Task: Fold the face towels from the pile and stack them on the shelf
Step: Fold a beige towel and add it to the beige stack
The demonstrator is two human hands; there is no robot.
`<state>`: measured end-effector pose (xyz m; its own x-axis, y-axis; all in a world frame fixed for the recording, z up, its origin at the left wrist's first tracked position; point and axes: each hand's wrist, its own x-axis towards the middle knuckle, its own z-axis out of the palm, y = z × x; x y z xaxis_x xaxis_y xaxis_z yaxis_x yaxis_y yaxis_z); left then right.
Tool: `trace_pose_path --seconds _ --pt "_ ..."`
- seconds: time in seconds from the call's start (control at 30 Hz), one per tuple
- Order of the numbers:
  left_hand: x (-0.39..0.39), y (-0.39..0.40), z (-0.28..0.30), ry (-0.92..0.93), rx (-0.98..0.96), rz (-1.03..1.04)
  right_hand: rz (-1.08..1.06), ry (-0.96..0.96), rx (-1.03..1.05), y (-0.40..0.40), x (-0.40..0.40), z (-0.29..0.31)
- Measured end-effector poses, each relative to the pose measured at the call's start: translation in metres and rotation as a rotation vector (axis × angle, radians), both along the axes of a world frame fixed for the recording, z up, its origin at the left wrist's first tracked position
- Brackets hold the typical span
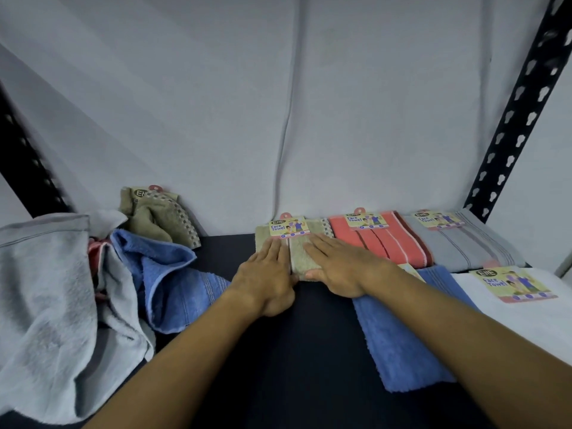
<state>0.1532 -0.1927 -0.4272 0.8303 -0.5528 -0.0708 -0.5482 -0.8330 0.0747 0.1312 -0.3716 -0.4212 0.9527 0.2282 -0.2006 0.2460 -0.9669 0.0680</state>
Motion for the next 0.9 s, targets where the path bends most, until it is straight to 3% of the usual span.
trace_pose_path --seconds 0.67,0.9 --pt "0.012 0.007 -0.011 0.047 -0.086 -0.048 0.007 -0.006 0.058 -0.007 0.003 -0.005" --pt "0.001 0.011 -0.014 -0.106 -0.103 -0.044 -0.049 -0.007 0.179 0.004 0.002 0.001"
